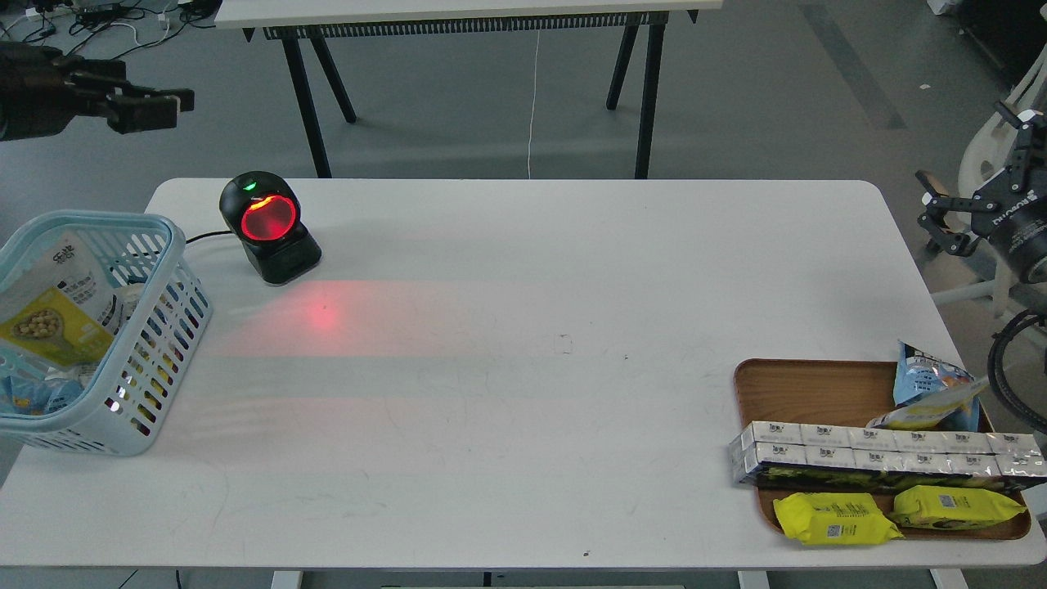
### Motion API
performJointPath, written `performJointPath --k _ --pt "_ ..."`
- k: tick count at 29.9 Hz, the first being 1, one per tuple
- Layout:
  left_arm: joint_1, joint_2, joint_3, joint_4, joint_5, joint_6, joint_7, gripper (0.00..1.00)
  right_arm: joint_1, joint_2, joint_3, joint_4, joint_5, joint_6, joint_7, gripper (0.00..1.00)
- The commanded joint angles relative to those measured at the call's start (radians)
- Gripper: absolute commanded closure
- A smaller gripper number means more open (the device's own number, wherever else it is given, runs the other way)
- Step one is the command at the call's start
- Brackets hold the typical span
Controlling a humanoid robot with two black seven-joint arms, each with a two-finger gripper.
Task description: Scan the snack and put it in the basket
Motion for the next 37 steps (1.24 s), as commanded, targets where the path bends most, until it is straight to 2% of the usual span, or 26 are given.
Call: performJointPath --k 1,3,5,9,11,21,29,37 --pt "0.090 -0.075 -0.175 0.023 -0.295 0.071 0.000 0.08 0.008 0.001 0.000 0.009 0.000 0.000 0.000 0.01" --pt "0.136 -0.114 -0.273 0.023 -0.481 0.065 0.000 0.07 0.025 0.002 -0.002 0.009 0.000 0.000 0.001 0.01" --pt "0.170 -0.150 -0.360 0.023 -0.679 0.022 0.000 0.01 0.040 0.005 -0.002 0.009 -0.002 0.000 0.001 0.01" --pt "0.236 -0.197 -0.463 0.025 -1.030 -0.188 0.000 0.01 0.068 0.015 -0.002 0.009 -0.002 0.000 0.003 0.01" --pt "0.259 -0.218 -0.494 0.034 -1.138 -0.333 0.000 0.01 0.080 0.015 -0.002 0.009 -0.002 0.000 0.003 0.01" --pt "0.527 -0.351 -0.749 0.127 -1.212 -0.339 0.000 0.00 0.102 0.060 -0.008 0.009 -0.003 0.000 0.006 0.01" --pt "0.550 -0.368 -0.757 0.149 -1.218 -0.339 0.000 0.00 0.103 0.135 0.000 0.009 -0.003 0.000 0.008 0.01" --pt "0.555 -0.368 -0.755 0.149 -1.220 -0.339 0.000 0.00 0.103 0.141 0.004 0.008 -0.002 0.000 0.021 0.01"
